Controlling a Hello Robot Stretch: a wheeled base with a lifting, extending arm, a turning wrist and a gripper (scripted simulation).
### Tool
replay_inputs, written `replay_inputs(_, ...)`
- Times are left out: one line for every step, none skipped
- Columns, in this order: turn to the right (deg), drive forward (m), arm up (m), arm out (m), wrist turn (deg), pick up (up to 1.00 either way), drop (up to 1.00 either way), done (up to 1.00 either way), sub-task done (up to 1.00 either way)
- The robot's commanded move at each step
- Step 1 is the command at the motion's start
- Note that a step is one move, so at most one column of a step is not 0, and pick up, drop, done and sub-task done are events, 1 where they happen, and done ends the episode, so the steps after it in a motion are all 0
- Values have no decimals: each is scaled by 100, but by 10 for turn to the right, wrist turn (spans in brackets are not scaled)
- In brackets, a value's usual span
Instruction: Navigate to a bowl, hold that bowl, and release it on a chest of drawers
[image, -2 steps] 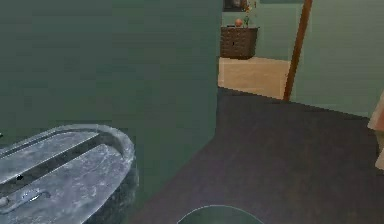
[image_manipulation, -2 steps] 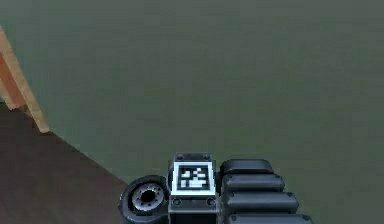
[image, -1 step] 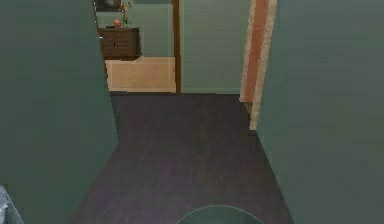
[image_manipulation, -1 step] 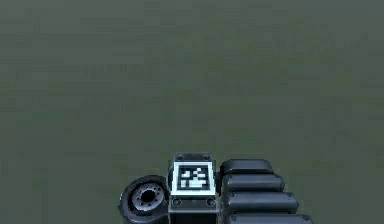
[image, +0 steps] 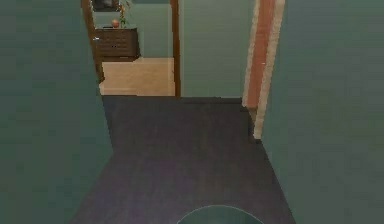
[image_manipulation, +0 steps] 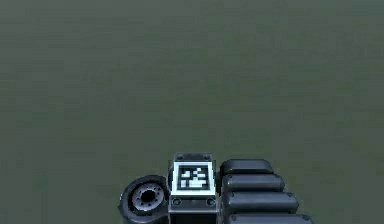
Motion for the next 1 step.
replay_inputs(240,0,0,0,0,0,0,0,0)
